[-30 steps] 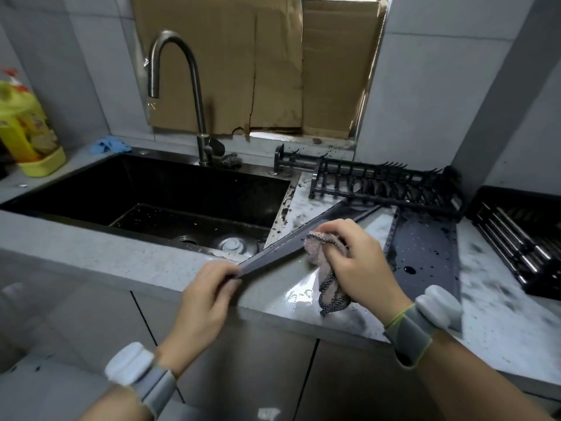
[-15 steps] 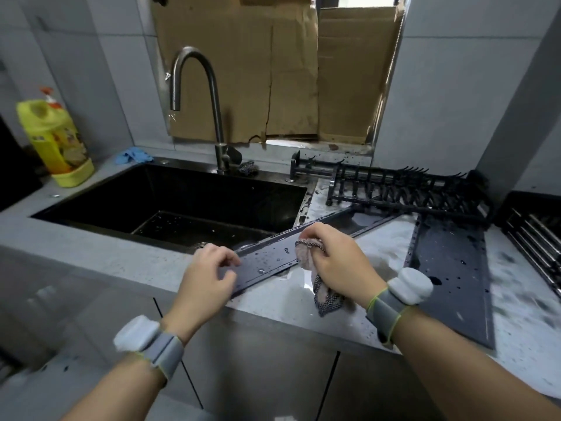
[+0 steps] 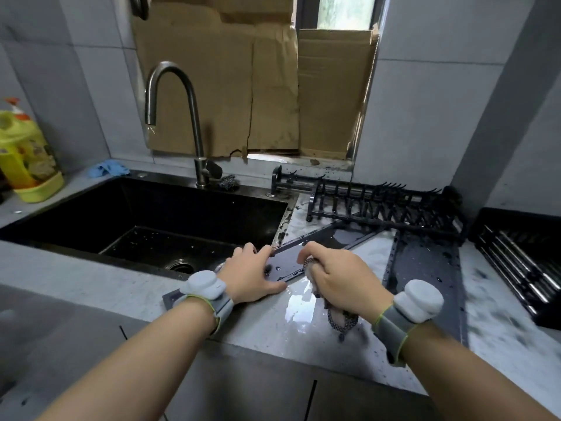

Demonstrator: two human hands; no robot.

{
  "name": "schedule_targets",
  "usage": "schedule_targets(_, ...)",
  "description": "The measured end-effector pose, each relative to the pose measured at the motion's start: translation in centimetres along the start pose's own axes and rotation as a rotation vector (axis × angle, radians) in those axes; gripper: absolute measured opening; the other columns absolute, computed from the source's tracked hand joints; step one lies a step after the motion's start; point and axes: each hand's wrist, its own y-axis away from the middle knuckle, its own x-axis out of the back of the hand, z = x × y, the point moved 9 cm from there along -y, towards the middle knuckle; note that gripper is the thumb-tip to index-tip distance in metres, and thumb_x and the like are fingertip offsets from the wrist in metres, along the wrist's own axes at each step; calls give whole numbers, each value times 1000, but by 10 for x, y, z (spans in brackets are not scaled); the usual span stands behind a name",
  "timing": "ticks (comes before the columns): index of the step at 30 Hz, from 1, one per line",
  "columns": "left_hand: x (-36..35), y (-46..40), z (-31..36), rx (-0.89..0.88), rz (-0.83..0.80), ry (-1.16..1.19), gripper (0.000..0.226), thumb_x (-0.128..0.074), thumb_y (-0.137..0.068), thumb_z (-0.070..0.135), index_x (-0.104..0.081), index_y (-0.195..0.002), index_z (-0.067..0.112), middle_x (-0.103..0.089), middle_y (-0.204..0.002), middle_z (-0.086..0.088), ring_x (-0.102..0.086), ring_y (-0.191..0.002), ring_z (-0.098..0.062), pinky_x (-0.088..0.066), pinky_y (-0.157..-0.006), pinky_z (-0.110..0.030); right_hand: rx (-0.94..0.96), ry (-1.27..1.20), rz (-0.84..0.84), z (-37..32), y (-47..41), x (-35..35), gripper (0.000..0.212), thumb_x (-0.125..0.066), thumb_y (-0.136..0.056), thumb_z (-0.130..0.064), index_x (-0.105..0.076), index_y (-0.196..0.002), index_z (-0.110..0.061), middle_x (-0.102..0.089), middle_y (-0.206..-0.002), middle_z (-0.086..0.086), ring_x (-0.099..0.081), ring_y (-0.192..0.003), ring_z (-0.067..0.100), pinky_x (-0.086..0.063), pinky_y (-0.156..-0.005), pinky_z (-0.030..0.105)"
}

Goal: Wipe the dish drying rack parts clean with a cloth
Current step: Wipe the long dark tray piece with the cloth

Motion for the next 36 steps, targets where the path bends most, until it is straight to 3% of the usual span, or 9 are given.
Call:
schedule_targets(5,18,18,-22,-49,-54,-22,83,-68,-66,75,-42,-134,35,-52,-118,0,-54,-109,-22,-46,-93,-33,53,176,-15,-3,-9,-10,21,-40,-95,-30,-55,-109,-32,-68,-87,-8,-61,-84,17,-49,-70,33)
schedule_targets(10,54,42,-61,-79,-93,162,62,-75,-68,68,-56,-120,40,-62,-108,18,-60,-99,0,-50,-92,-24,169,365,-50,-23,-19,-26,25,-42,-95,-38,-50,-118,-32,-63,-105,-5,-60,-99,24,-44,-70,34)
schedule_targets(16,84,50,-72,-99,-149,208,59,-80,-72,61,-57,-123,41,-64,-112,16,-61,-101,3,-50,-92,-18,302,530,32,-59,-31,-31,12,-47,-93,-25,-52,-103,-21,-57,-97,2,-56,-92,29,-39,-62,35)
schedule_targets(20,100,40,-73,-74,-174,268,67,-71,-78,66,-46,-136,45,-62,-124,13,-63,-109,-2,-51,-98,-26,359,623,83,-66,-45,-15,11,-49,-93,-21,-55,-102,-21,-58,-96,1,-57,-92,27,-35,-58,33)
schedule_targets(23,114,27,-57,-112,-103,135,61,-62,-86,64,-44,-139,39,-61,-123,12,-62,-110,-7,-50,-99,-28,350,647,89,-61,-61,6,15,-48,-95,-22,-56,-108,-23,-58,-102,1,-57,-96,26,-38,-60,32)
schedule_targets(28,137,12,-28,-237,126,29,18,-63,-95,42,-67,-103,27,-67,-92,12,-64,-85,-7,-54,-82,-35,219,602,4,-43,-91,30,22,-46,-97,-29,-61,-113,-33,-60,-108,-4,-58,-102,24,-45,-68,32)
schedule_targets(31,149,3,-15,-260,230,44,13,-64,-95,34,-69,-96,22,-68,-89,8,-62,-83,-12,-51,-81,-32,148,573,-11,-37,-102,44,25,-52,-93,-28,-63,-112,-38,-63,-111,-4,-60,-103,25,-49,-74,32)
schedule_targets(36,149,0,-4,-290,245,54,14,-66,-95,32,-71,-95,19,-65,-89,5,-59,-85,-13,-45,-78,-28,160,582,37,-30,-96,52,22,-51,-95,-29,-63,-113,-35,-61,-109,-6,-59,-104,24,-46,-71,32)
